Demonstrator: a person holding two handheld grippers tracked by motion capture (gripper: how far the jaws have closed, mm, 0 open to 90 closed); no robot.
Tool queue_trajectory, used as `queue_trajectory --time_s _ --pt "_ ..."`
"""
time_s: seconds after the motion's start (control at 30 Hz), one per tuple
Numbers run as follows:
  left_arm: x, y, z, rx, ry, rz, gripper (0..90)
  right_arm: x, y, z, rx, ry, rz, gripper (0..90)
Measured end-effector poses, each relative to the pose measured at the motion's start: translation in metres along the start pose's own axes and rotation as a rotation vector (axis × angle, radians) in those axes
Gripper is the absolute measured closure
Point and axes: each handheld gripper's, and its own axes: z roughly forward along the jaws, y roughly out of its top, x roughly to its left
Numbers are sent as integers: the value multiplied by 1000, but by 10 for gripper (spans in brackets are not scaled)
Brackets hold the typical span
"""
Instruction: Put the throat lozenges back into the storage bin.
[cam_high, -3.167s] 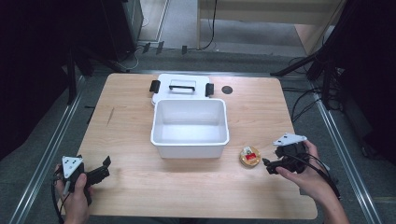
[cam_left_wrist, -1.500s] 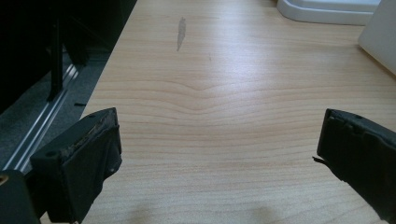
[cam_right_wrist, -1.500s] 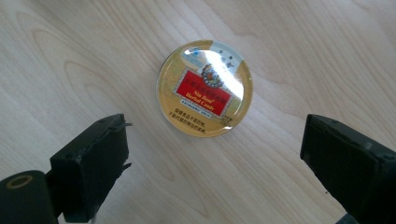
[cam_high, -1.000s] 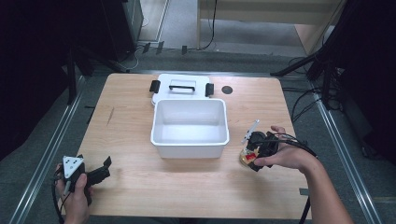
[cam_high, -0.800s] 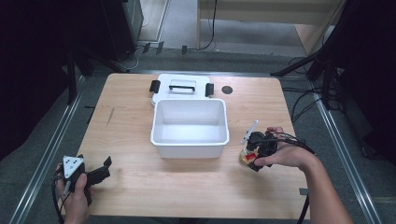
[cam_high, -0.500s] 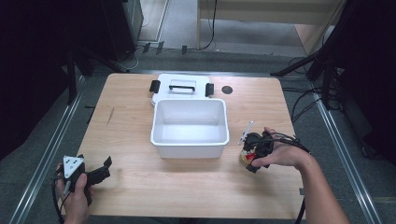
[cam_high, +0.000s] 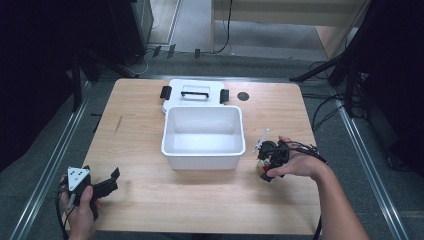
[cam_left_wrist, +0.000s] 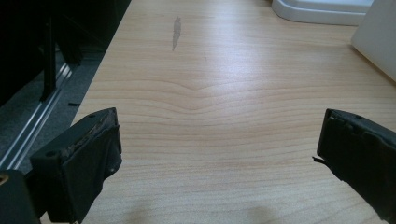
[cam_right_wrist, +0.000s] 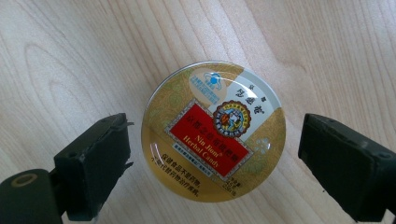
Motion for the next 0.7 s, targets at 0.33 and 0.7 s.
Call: queue_trajectory --time_s 0.33,0.7 --pt "0 0 0 1 -1 0 2 0 2 6 5 -1 17 130" --pt "0 0 0 2 -1 0 2 1 1 14 23 -13 22 169"
